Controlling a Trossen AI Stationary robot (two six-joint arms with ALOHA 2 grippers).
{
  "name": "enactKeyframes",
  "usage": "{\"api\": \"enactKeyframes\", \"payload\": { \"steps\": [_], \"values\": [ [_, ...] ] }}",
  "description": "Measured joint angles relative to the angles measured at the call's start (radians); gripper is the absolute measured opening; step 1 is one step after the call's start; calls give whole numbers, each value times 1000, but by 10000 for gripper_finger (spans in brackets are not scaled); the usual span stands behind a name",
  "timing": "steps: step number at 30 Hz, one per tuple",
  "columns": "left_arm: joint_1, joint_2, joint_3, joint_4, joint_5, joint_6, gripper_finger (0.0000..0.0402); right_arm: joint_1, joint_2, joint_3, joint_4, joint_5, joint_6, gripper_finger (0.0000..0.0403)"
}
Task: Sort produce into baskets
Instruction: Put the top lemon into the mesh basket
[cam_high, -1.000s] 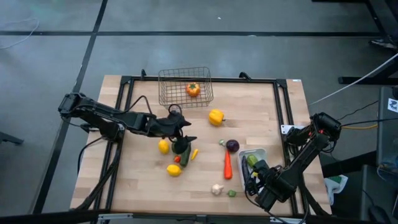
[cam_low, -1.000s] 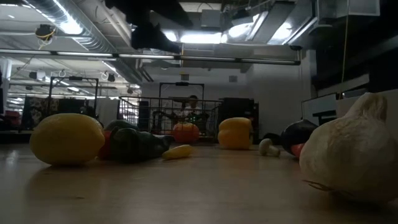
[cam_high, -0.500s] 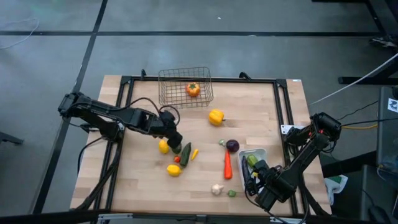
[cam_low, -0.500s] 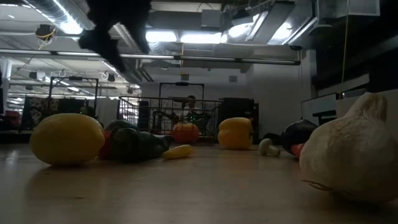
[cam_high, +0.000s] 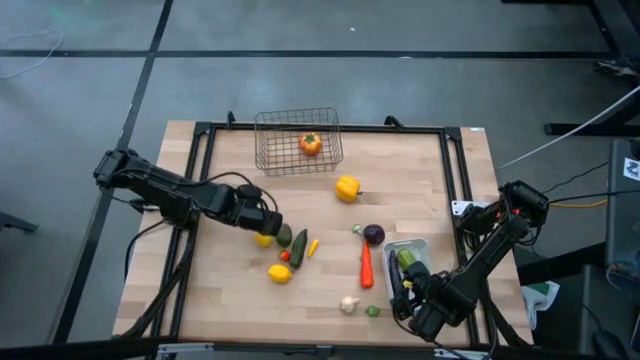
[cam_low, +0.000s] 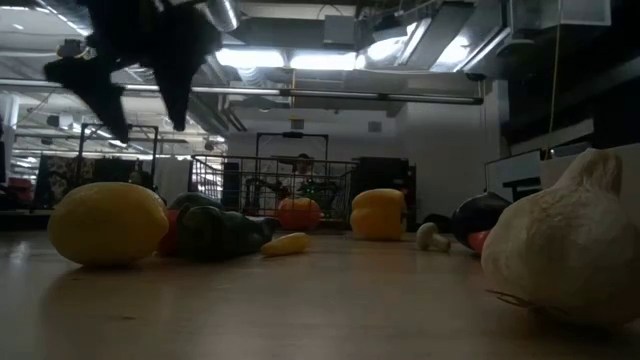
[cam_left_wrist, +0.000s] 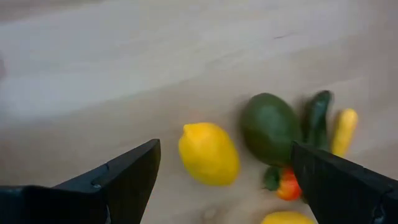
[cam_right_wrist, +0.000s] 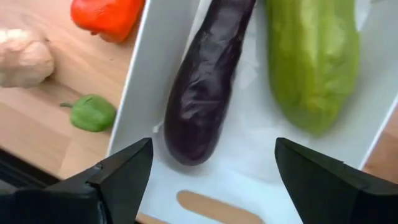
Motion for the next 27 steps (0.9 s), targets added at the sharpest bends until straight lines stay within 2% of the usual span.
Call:
{"api": "enactKeyframes", "payload": {
  "steps": [8,16,27],
  "values": [
    [-40,10,-83,63,-2,-188,351,0,0,0,7,9,-49,337],
    [-55,16,-154,182,-3,-258,351,1,0,0,14,53,-50,337],
    [-70,16,-279,381,-4,-317,351,1,0,0,24,55,-50,337]
  ]
}}
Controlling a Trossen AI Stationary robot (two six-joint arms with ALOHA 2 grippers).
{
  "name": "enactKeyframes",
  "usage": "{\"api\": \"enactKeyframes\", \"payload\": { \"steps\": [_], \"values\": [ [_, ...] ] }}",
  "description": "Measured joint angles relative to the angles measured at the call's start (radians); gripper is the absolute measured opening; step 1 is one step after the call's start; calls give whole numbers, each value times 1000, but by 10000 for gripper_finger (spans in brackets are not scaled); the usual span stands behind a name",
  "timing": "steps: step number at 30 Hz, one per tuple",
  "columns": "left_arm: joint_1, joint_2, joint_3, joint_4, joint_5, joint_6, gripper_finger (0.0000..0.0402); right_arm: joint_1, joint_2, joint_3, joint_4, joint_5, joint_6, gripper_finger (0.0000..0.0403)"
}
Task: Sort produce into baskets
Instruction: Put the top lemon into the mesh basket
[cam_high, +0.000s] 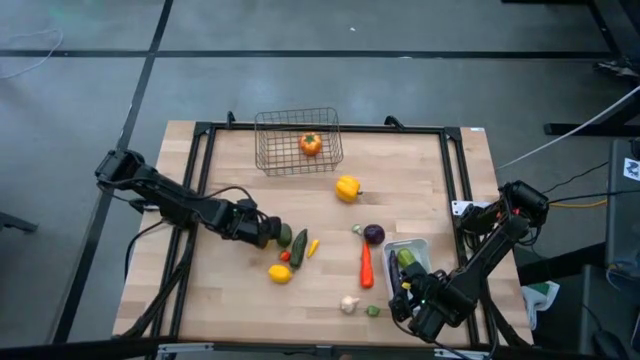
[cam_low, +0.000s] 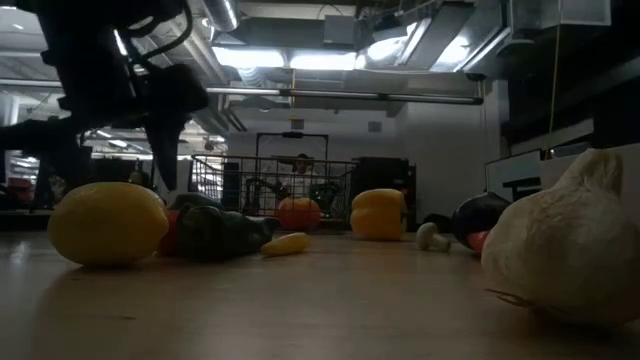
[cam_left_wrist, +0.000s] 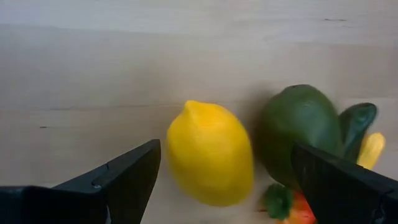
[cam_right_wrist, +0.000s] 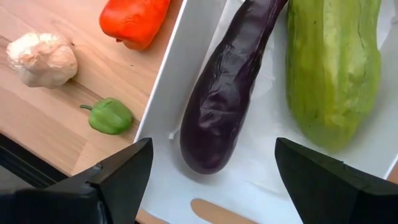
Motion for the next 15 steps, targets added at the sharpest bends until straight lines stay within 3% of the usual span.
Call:
{"api": "enactKeyframes", "payload": {
  "steps": [15],
  "values": [
    [-42,23,-84,99,2,-58,351,0,0,0,1,0,0,337]
  ]
}}
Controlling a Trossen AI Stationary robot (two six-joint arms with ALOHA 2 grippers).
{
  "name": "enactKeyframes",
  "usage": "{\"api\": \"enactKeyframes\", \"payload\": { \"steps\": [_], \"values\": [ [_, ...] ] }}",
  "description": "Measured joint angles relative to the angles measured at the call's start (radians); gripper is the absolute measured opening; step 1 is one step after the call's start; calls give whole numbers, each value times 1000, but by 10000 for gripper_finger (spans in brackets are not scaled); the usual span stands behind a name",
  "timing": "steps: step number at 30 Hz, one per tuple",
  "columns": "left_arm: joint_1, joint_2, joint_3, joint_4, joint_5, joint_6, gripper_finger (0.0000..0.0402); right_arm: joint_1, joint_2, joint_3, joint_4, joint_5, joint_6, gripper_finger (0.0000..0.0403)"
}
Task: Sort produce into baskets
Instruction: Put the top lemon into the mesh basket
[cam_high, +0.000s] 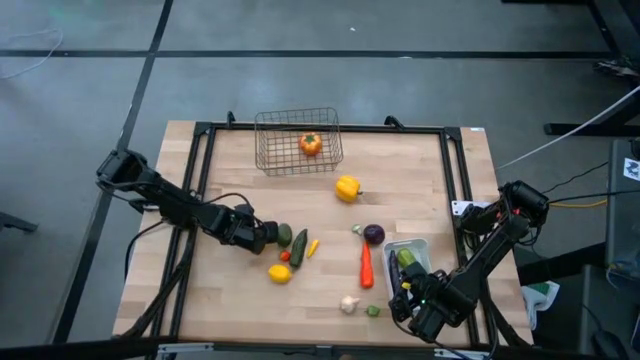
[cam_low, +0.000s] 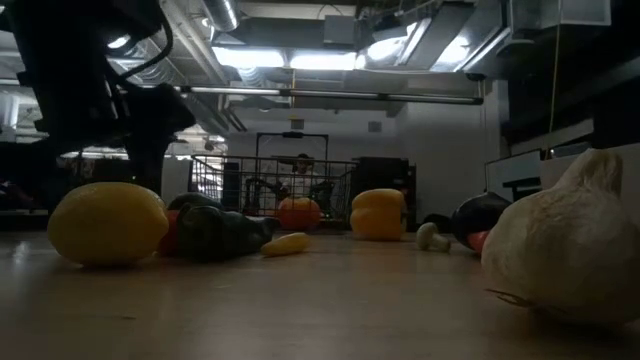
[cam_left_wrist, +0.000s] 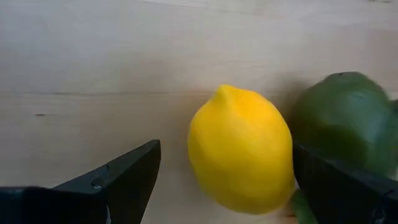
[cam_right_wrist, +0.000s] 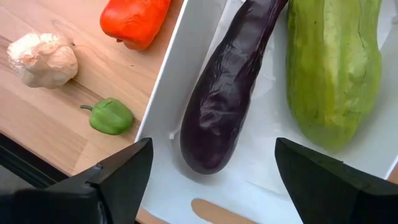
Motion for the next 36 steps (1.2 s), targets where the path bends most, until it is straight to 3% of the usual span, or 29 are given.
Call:
{"api": "enactKeyframes", "payload": {
  "steps": [13,28,36],
  "values": [
    [0,63,4,18,-6,19,347,0,0,0,0,0,0,337],
    [-1,66,1,15,-25,110,205,0,0,0,0,0,0,337],
    [0,67,0,20,-34,117,189,0,0,0,0,0,0,337]
  ]
}}
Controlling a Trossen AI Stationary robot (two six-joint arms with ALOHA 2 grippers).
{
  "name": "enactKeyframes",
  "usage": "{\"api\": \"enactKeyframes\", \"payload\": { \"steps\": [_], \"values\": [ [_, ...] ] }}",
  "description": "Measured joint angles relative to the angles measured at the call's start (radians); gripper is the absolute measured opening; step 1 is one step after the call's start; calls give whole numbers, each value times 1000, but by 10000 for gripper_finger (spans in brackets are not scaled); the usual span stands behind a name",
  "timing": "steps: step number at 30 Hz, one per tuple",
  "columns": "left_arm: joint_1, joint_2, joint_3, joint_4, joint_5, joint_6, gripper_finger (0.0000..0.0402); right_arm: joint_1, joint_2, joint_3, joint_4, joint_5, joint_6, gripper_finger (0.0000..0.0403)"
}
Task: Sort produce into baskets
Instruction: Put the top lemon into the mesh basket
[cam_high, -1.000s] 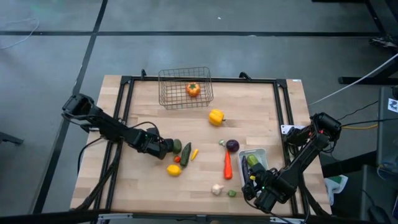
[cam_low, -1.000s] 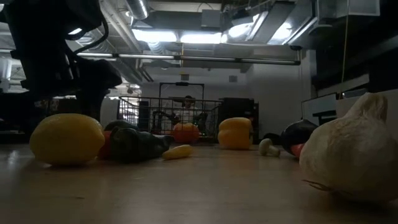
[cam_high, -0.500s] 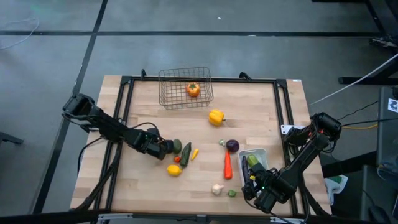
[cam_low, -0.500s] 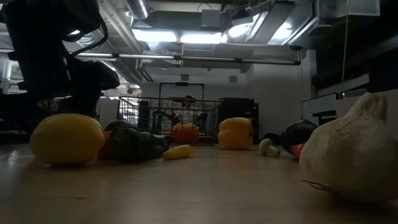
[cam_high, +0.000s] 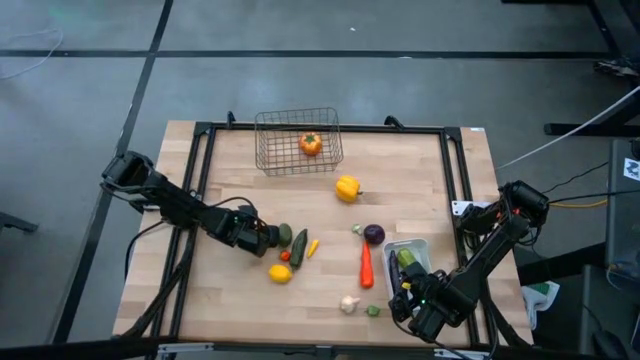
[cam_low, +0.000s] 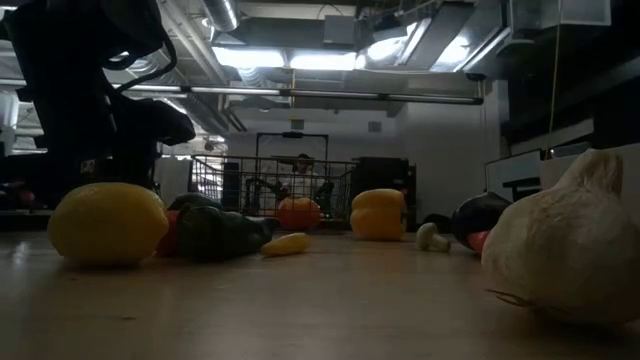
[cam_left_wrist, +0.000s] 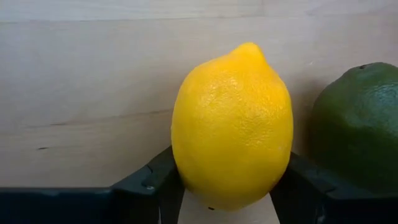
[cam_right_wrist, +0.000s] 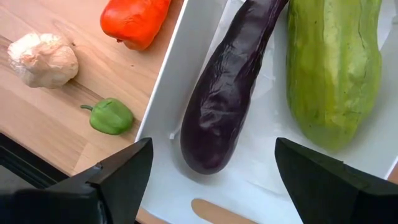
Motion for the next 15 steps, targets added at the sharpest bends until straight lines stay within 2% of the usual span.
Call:
{"api": "enactKeyframes", "payload": {
  "steps": [6,15],
  "values": [
    [8,-52,-2,-6,-28,38,190,0,0,0,0,0,0,337],
    [85,-294,3,-28,-48,181,186,0,0,0,-2,1,0,337]
  ]
}}
